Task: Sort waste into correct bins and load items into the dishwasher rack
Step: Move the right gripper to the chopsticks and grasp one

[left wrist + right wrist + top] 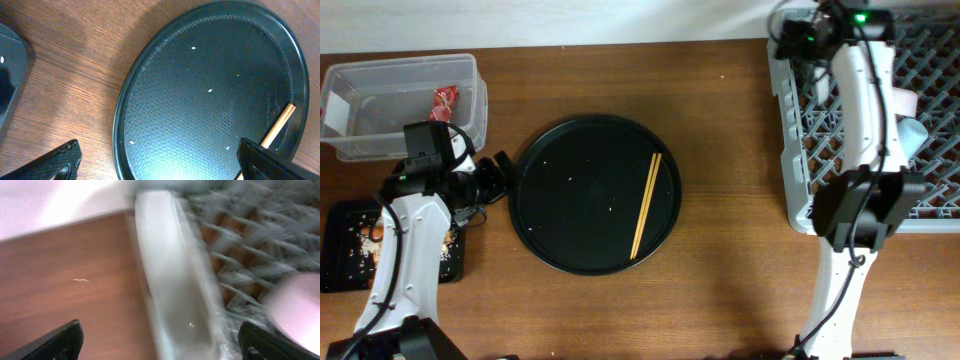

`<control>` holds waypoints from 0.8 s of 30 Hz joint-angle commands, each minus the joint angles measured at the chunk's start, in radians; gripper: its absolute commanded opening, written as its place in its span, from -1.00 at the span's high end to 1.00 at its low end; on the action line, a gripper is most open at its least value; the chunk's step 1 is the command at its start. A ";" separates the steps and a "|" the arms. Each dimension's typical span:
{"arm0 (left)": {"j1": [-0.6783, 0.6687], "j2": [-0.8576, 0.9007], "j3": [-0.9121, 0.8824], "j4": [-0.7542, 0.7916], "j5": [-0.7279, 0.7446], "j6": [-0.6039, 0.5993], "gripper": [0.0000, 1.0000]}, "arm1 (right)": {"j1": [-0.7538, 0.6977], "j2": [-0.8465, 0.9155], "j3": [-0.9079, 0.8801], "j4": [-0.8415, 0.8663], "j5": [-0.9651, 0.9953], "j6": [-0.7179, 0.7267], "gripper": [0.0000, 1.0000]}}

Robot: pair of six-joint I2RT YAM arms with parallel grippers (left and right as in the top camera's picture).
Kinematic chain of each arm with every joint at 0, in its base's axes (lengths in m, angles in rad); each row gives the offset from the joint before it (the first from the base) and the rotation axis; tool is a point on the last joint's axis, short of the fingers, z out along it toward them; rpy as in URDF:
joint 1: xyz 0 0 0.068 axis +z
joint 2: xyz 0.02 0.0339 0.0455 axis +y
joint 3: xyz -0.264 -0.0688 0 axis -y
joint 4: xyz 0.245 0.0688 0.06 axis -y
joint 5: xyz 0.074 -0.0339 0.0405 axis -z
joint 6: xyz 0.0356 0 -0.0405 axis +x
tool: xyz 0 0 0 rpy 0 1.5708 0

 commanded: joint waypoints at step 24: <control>-0.002 0.003 -0.001 0.002 -0.003 0.016 -0.98 | 0.459 -0.082 0.023 -0.420 -0.562 0.127 -0.97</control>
